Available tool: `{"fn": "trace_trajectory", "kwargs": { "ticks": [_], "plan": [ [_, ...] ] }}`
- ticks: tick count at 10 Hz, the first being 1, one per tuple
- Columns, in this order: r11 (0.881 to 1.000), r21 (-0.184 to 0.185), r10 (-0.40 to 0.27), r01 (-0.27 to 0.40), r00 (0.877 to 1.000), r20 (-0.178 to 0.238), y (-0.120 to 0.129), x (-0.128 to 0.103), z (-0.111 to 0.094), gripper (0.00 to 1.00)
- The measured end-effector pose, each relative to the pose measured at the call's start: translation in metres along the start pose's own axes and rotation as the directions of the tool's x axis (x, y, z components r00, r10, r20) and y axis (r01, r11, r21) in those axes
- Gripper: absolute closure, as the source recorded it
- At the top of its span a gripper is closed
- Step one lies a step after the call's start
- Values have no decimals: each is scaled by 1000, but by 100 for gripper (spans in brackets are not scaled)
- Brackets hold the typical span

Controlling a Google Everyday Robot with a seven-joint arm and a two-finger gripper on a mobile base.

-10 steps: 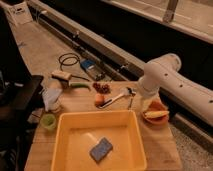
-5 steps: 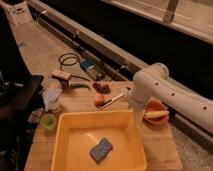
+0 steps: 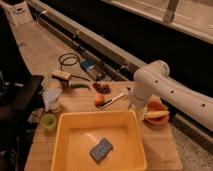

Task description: Place sponge in plastic cup

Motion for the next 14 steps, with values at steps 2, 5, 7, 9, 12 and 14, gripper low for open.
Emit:
{"fn": "trace_trajectory", "kwargs": {
  "ticks": [2, 5, 7, 9, 12, 14],
  "plan": [
    [999, -10, -37, 37, 999, -9, 1, -16, 3, 22],
    [992, -14, -127, 127, 992, -2, -4, -72, 13, 22],
    [980, -20, -198, 199, 980, 38, -2, -107, 23, 22],
    [959, -30, -279, 283, 956, 87, 0, -137, 33, 22],
    [958, -34, -281, 285, 956, 85, 1, -136, 33, 22],
    [959, -29, -280, 283, 956, 82, 0, -136, 33, 22]
  ]
}}
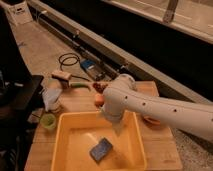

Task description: Place sponge in plastic cup

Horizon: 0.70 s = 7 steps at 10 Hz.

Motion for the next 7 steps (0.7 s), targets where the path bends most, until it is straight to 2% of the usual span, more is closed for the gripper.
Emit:
{"fn": "trace_trajectory", "kwargs": {
  "ticks": [2, 5, 7],
  "plan": [
    [1000, 0, 3, -3, 1000, 7, -2, -3, 7, 22],
    [1000, -3, 6, -6, 995, 100, 5, -19, 47, 22],
    [1000, -17, 15, -13, 986, 168, 14, -31, 70, 22]
  ]
}}
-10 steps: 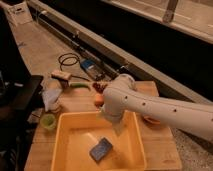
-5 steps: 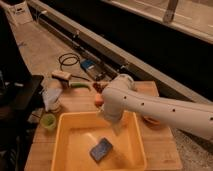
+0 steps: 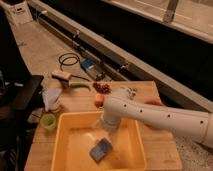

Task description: Place sponge in plastic cup

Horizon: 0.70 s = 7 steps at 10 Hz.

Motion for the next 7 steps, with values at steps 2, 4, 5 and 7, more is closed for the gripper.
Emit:
{"fn": "trace_trajectory", "kwargs": {
  "ticks": [2, 4, 5, 7],
  "plan": [
    [1000, -27, 15, -13, 998, 64, 9, -6, 27, 22],
    [998, -51, 36, -31, 995, 94, 14, -8, 43, 22],
    [996, -70, 60, -52, 993, 104, 19, -5, 50, 22],
    [991, -98, 98, -87, 989, 111, 26, 3, 65, 22]
  ]
}}
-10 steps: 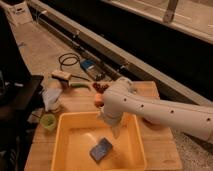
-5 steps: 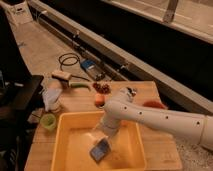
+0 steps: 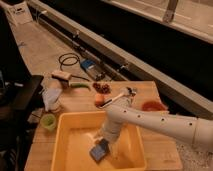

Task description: Place sponge in plastic cup

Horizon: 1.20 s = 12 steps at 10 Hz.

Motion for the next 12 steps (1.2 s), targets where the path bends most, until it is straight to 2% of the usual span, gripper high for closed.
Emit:
{"fn": "trace_trajectory", "kwargs": {
  "ticks": [2, 3, 8, 9, 10, 12],
  "plan": [
    [999, -5, 34, -34, 999, -16, 4, 8, 1, 24],
    [999, -7, 46, -46, 999, -28, 5, 10, 1, 30],
    [998, 32, 62, -59, 994, -93, 2, 9, -17, 78],
    [997, 45, 61, -56, 993, -105, 1, 8, -24, 90],
    [996, 62, 65, -58, 991, -113, 1, 8, -32, 97],
    [991, 114, 79, -64, 988, -133, 0, 8, -71, 100]
  ]
}}
